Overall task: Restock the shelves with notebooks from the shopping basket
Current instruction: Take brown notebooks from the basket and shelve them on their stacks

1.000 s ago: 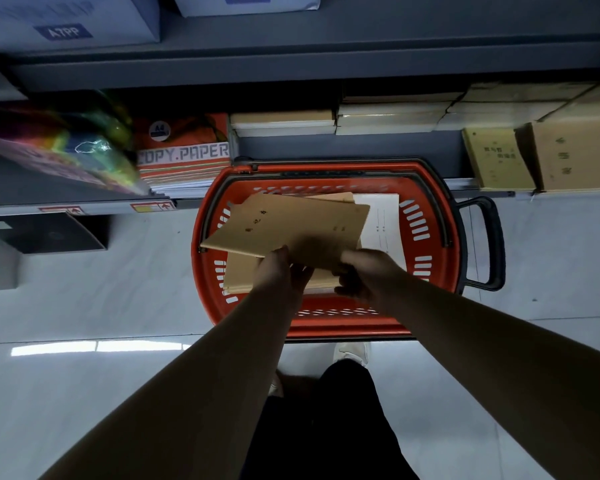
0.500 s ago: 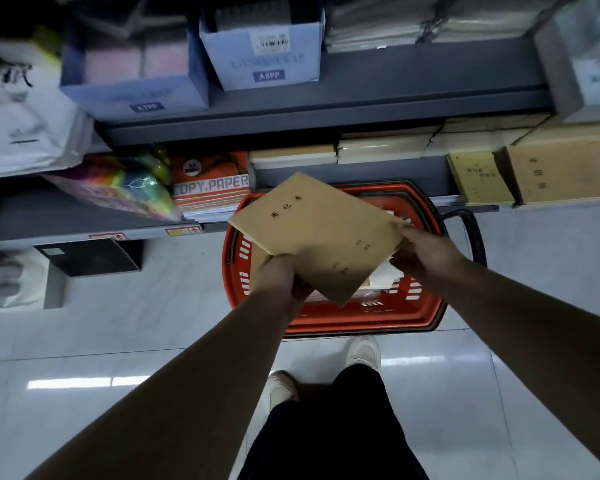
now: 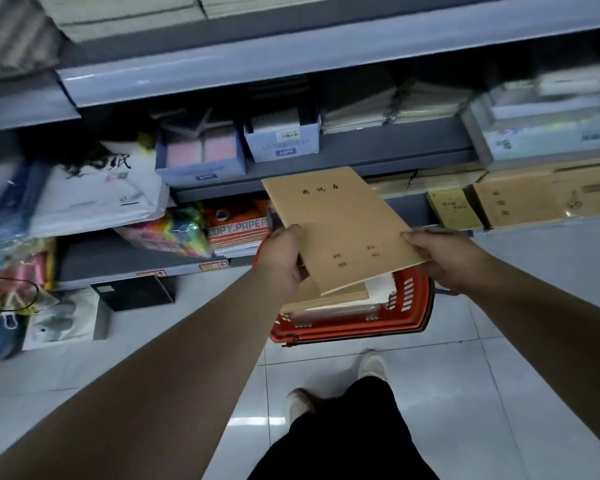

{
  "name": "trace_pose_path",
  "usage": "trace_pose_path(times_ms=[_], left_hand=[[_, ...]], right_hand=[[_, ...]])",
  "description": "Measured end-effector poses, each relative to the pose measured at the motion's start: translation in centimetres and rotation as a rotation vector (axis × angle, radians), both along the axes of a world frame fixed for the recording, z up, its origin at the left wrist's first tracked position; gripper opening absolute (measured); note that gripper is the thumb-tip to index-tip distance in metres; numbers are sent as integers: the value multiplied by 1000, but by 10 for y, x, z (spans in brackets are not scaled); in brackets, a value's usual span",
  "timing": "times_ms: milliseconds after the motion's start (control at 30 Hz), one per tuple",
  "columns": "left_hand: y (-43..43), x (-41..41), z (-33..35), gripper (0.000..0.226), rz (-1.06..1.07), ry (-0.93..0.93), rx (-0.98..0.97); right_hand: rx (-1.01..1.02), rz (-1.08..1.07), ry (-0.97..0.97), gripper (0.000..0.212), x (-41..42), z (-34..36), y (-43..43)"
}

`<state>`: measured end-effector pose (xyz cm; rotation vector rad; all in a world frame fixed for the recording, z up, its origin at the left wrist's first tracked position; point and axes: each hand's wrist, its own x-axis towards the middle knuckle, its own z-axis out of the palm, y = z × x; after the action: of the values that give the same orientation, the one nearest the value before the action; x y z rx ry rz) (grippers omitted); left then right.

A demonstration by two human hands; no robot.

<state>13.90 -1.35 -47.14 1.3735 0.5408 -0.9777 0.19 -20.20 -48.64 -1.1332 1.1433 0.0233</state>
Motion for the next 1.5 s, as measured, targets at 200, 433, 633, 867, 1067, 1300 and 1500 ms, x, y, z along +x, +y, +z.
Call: trace_pose_path(times_ms=[200, 433, 633, 867, 1067, 1300, 1500], left_hand=[[0, 4, 56, 31, -57, -54, -52], [-3, 1, 126, 29, -131, -123, -116], [-9, 8, 177, 26, -114, -189, -164], [-20, 8, 214, 28, -173, -199, -240], [-37, 6, 232, 28, -189, -182, -252], [-69, 19, 246, 28, -242, -151, -309], [-118, 45, 258, 37, -271, -226, -297]], right_hand=[[48, -91, -108, 6, -5, 58, 7], [-16, -152, -201, 4, -15, 127, 8], [-119, -150, -250, 15, -11, 181, 9], [-203, -139, -309, 10, -16, 225, 3], [-256, -177, -296, 19, -19, 245, -7], [-274, -195, -326, 14, -2, 253, -43], [-288, -170, -328, 15, 26, 251, -96]])
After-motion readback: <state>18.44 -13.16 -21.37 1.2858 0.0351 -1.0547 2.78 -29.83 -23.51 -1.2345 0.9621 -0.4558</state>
